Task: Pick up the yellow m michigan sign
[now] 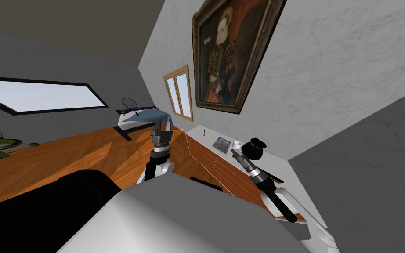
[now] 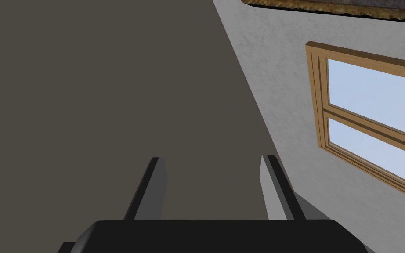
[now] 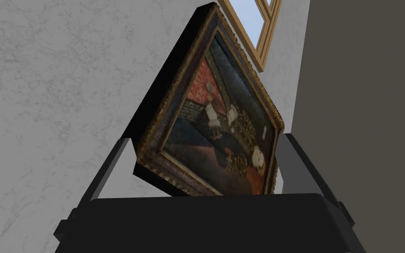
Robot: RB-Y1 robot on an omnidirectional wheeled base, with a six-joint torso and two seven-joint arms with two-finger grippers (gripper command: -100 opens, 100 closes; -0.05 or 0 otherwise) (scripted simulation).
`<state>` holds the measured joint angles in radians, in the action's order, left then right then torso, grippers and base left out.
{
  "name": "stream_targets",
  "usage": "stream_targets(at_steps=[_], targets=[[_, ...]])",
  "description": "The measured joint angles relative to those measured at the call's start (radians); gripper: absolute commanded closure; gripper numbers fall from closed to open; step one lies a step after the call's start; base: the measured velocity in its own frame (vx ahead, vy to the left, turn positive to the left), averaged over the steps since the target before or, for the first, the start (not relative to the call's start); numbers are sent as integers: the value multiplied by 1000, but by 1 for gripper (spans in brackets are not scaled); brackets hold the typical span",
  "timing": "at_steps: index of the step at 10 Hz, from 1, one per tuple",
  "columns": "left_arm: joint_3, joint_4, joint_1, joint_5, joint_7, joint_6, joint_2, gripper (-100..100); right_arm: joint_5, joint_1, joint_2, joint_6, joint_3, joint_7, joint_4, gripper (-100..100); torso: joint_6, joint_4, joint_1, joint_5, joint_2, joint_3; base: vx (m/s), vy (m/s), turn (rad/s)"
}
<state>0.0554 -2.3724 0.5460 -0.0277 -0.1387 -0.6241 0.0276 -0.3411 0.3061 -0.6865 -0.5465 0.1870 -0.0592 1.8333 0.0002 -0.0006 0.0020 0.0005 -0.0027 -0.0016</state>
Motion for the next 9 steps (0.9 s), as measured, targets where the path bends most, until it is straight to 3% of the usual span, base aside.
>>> stream_targets(at_steps=[6,9], targets=[[0,0,0,0,0,0,0,0,-69,5,-164,-11,45,-33,-90,-100,0,0,0,0,0,0,54,22,131],[0,0,0,0,0,0,0,0,-103,-7,-233,-29,74,-54,-159,-100,1,0,-1,0,0,0,57,12,137]])
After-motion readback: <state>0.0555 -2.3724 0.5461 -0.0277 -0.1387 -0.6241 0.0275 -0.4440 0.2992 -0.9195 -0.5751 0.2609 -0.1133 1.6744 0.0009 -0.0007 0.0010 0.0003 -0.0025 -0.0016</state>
